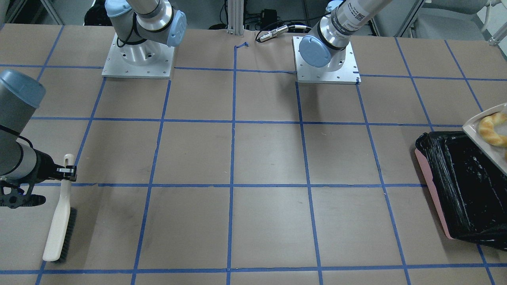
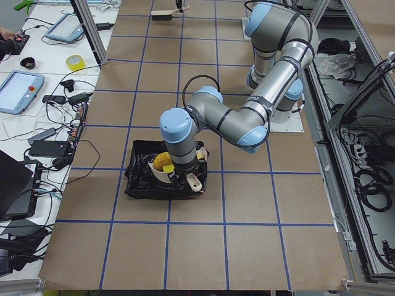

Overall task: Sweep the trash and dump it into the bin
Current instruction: 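Tip the dustpan over the black bin with the left while the right lowers the brush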

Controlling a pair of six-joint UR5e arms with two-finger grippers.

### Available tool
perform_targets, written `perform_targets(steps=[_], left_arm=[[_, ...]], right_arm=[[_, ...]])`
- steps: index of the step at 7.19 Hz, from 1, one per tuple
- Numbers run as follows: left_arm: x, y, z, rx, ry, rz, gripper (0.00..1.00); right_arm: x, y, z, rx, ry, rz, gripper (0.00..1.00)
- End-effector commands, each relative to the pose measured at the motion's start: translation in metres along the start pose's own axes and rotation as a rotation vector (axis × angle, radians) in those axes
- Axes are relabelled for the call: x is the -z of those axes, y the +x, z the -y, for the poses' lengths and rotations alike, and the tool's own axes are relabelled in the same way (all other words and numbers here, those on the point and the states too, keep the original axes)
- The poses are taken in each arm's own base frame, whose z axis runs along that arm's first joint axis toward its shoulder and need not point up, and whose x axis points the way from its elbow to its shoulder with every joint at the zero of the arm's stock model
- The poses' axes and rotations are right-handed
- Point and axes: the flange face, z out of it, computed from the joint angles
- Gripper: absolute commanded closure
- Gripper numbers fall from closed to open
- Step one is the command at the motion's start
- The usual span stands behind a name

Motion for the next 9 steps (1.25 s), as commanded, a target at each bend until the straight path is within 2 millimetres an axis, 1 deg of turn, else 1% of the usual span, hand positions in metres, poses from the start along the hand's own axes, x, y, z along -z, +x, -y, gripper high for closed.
perform_targets(steps=[1,2,3,4,5,6,7,8,9], left_arm=[[0.012,-0.011,0.025,-0.068,-0.117,0.008,1.0],[0.013,-0.014,0.026,-0.097,-0.16,0.01,1.0],[0.01,-0.016,0.029,-0.132,-0.187,0.002,1.0],[0.013,-0.018,0.032,-0.162,-0.214,0.01,1.0],[0.014,-0.02,0.038,-0.192,-0.242,0.015,1.0],[0.023,-0.026,0.053,-0.216,-0.346,0.023,1.0],[0.034,-0.03,0.068,-0.242,-0.4,0.041,1.0],[0.042,-0.031,0.073,-0.236,-0.436,0.067,1.0],[0.043,-0.031,0.075,-0.238,-0.443,0.07,1.0]], right_arm=[[0.0,0.002,0.0,-0.008,-0.001,0.0,0.9],[0.0,0.007,-0.001,-0.014,0.001,0.003,0.87],[-0.001,0.007,-0.001,-0.014,0.0,0.003,0.8],[-0.001,0.006,0.0,-0.014,0.001,0.011,0.7],[-0.002,0.005,0.0,-0.014,0.002,0.019,0.59],[-0.002,0.005,0.001,-0.016,0.004,0.02,0.38],[0.003,0.006,0.002,-0.016,0.013,0.017,0.12],[0.01,0.006,0.002,-0.017,0.024,0.011,0.0],[0.013,0.007,0.001,-0.016,0.025,0.005,0.0]])
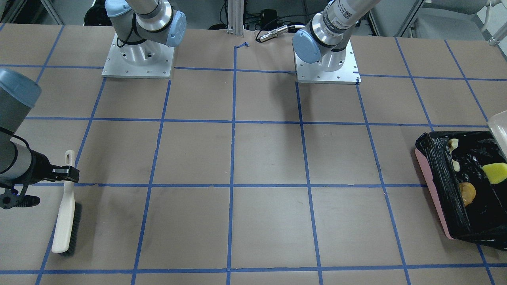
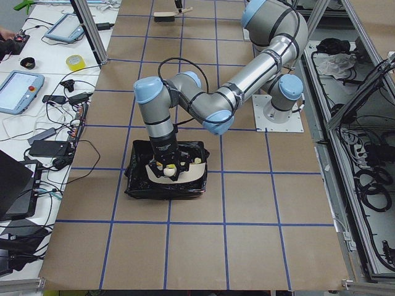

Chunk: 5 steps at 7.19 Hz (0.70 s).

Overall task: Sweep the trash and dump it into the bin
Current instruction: 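Release the brush with the right gripper while the left gripper raises the dustpan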

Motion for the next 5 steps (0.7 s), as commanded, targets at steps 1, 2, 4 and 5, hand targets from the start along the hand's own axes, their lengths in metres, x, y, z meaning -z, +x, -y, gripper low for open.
perform_targets(steps=[1,2,4,5], left_arm=[[0.006,-0.002,0.002,-0.013,-0.024,0.012,1.0],[0.009,-0.002,0.002,-0.017,-0.016,0.021,1.0],[0.013,-0.001,0.011,-0.04,0.143,0.083,1.0],[0.013,0.003,0.015,-0.045,0.259,0.107,1.0]], right_arm=[[0.012,0.001,-0.001,0.0,0.014,-0.01,0.0],[0.028,0.0,-0.002,-0.001,0.034,-0.016,0.0],[0.089,-0.018,-0.038,-0.092,0.079,-0.023,0.0],[0.123,-0.036,-0.058,-0.113,0.12,-0.041,0.0]])
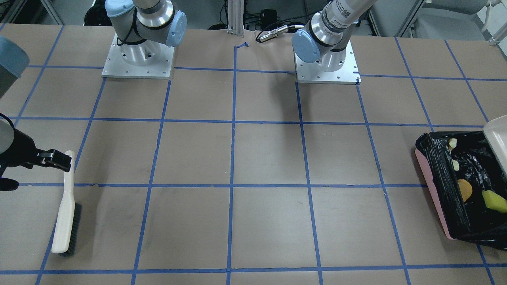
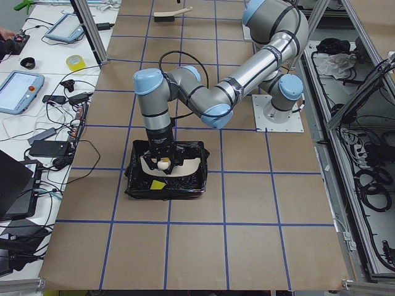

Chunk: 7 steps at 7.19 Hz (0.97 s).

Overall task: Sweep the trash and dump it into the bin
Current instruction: 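Release the brush with the right gripper while the left gripper raises the dustpan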

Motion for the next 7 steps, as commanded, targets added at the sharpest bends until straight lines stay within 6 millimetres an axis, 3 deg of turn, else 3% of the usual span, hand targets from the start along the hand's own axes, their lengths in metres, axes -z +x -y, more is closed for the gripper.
perform_targets(steps=[1,2,4,5,7], left_arm=[[0.001,0.008,0.01,-0.003,0.232,0.06,1.0],[0.007,0.009,0.02,-0.008,0.321,0.084,1.0],[0.0,-0.001,0.056,-0.029,0.536,0.104,1.0],[0.0,-0.004,0.088,-0.059,0.656,0.074,1.0],[0.006,-0.028,0.174,-0.129,0.693,0.019,1.0]], right_arm=[[0.071,-0.041,-0.034,-0.046,0.067,-0.027,0.0],[0.095,-0.066,-0.038,-0.051,0.068,-0.03,0.0],[0.134,-0.106,-0.043,-0.008,0.113,-0.078,0.0],[0.146,-0.121,-0.047,0.01,0.139,-0.086,0.0],[0.185,-0.128,-0.076,0.006,0.165,-0.092,0.0]])
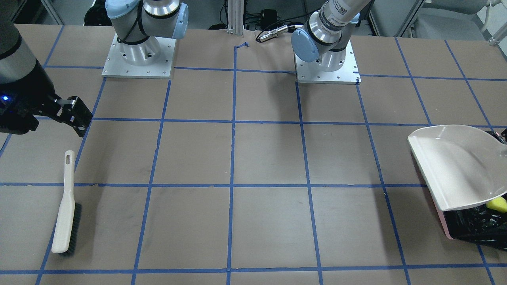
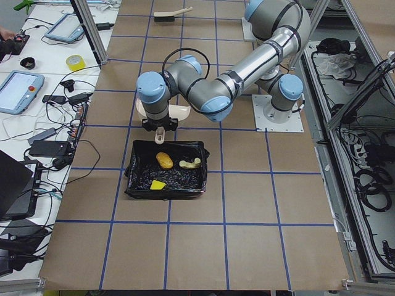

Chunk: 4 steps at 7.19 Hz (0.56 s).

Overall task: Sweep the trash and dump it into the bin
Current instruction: 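Carry the empty dustpan back and set it on the table with the left gripper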

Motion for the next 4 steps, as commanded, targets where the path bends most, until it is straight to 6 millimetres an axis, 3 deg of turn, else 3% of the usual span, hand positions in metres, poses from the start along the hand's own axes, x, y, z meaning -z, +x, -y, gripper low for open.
perform_targets(steps=[1,2,3,4], left_arm=[[-0.058,-0.027,0.074,0.078,0.064,-0.06,1.0],[-0.088,-0.046,0.134,0.071,0.037,-0.053,1.0],[-0.131,-0.049,0.176,0.108,0.034,-0.1,1.0],[-0.169,-0.048,0.19,0.141,0.042,-0.121,1.0]], right_arm=[[0.034,-0.005,-0.017,0.005,0.017,-0.005,0.0],[0.036,-0.005,-0.017,0.005,0.02,-0.004,0.0],[0.036,-0.006,-0.017,0.005,0.02,0.01,0.0],[0.038,-0.006,-0.019,0.005,0.023,0.012,0.0]])
